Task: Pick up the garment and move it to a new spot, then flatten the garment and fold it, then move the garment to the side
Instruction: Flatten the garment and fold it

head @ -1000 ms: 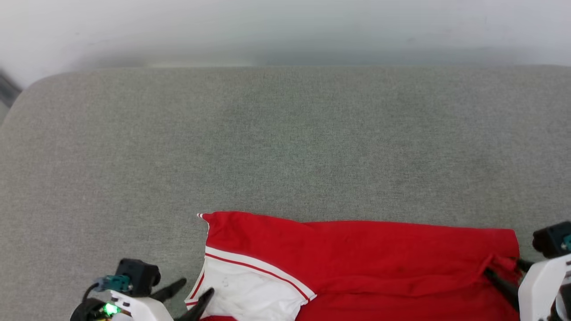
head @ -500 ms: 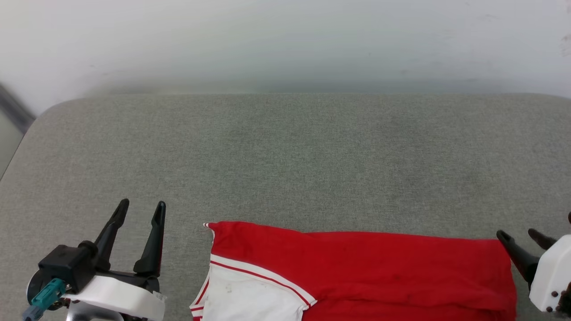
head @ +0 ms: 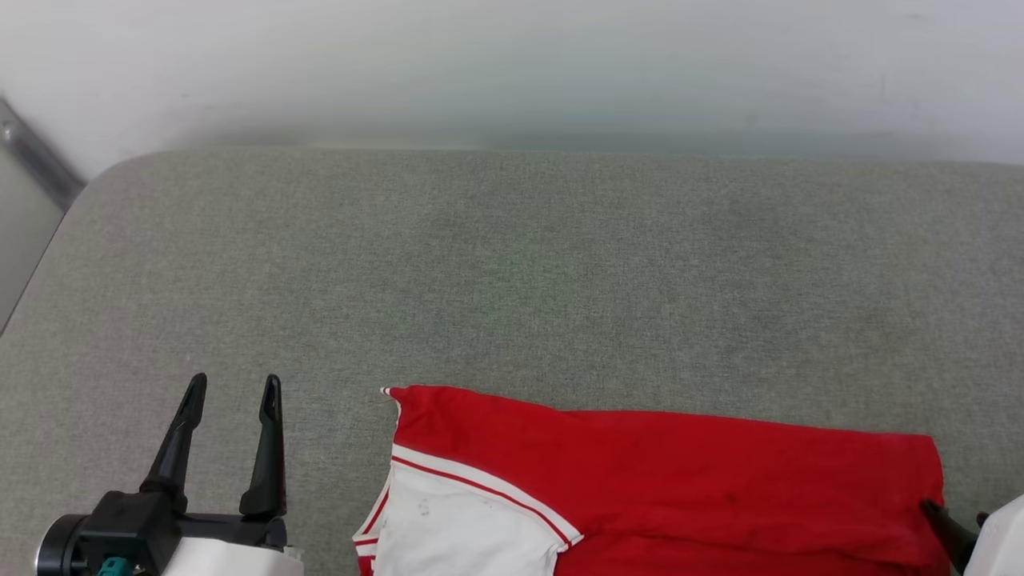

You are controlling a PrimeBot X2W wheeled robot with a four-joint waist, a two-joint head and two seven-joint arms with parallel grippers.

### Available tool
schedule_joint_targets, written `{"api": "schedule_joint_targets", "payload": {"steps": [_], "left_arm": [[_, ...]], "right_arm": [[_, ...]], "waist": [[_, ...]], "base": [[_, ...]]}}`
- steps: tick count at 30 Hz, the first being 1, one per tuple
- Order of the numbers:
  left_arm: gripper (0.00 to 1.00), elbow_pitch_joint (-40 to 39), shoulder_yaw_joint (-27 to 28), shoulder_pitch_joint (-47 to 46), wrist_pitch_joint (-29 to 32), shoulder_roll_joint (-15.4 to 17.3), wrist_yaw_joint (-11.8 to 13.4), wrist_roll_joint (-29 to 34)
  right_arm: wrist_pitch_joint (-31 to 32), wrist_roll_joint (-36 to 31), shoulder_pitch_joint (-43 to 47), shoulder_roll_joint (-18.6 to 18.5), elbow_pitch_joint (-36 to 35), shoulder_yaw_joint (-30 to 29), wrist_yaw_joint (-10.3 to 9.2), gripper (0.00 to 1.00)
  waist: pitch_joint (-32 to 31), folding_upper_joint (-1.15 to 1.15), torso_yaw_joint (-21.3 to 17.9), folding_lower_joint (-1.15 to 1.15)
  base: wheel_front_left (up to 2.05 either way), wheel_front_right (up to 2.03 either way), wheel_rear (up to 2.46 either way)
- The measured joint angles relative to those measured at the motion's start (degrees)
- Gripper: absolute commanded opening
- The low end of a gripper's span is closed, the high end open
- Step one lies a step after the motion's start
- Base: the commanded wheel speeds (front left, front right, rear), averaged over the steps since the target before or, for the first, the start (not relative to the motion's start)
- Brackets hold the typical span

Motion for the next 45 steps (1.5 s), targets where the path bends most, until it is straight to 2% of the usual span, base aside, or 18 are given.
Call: {"api": "schedule_joint_targets", "payload": {"steps": [6,13,21,27,30,31,32,33,39,45], "left_arm": [[1.00,0.7,3.3,-0.1,0.0,-4.6,-4.9,3.0],[1.00,1.9,5.7,-1.5,0.0,-8.1,-9.2,5.8],[1.00,3.1,7.4,-2.5,0.0,-10.0,-11.2,7.7],[1.00,3.8,8.1,-2.4,0.0,-10.8,-11.7,8.3],[1.00,3.8,8.2,-2.3,0.0,-11.0,-11.7,8.5],[1.00,3.8,8.2,-2.3,0.0,-11.1,-11.8,8.5],[1.00,3.9,8.2,-2.2,0.0,-11.1,-11.8,8.5],[1.00,3.9,8.2,-2.2,0.0,-11.1,-11.8,8.5],[1.00,4.0,8.5,-2.0,0.0,-11.1,-12.1,8.9],[1.00,3.7,8.5,-1.8,0.0,-11.1,-12.1,9.0]], "right_arm": [[-0.1,0.1,-0.8,1.0,5.2,-2.8,0.00,1.00],[-1.1,1.7,-2.8,0.4,11.1,-1.7,-0.01,1.00],[-1.5,6.0,-3.3,-2.6,14.4,3.4,-0.45,1.00],[-1.6,10.2,-2.9,-2.7,14.3,8.2,-0.45,1.00],[-2.7,9.9,-2.9,-2.3,14.5,9.0,-0.45,1.00],[-3.0,9.5,-2.9,-2.4,14.6,9.4,-0.45,0.96],[-3.4,9.1,-2.9,-2.4,14.8,9.5,-0.44,0.23],[-4.2,8.6,-3.0,-2.4,15.0,9.7,-0.41,0.00],[-8.3,6.2,-3.5,-3.0,16.4,8.7,0.07,0.00],[-10.4,3.8,-5.0,-4.7,17.9,4.0,0.14,0.00]], "waist": [[1.6,0.00,1.0,0.00],[3.8,0.00,2.2,0.00],[4.4,0.00,3.3,0.00],[3.2,0.00,3.3,0.00],[2.9,0.00,3.1,0.00],[2.8,0.00,3.0,0.00],[2.7,0.00,3.0,0.00],[2.6,0.00,2.9,0.00],[2.4,0.00,2.1,0.00],[2.4,0.00,1.2,0.00]], "base": [[0.00,0.00,0.00],[0.00,0.00,0.00],[0.00,0.00,0.00],[0.00,0.00,0.00],[0.00,0.00,0.00],[0.00,0.00,0.00],[0.00,0.00,0.00],[0.00,0.00,0.00],[0.00,0.00,0.00],[0.00,0.00,0.00]]}}
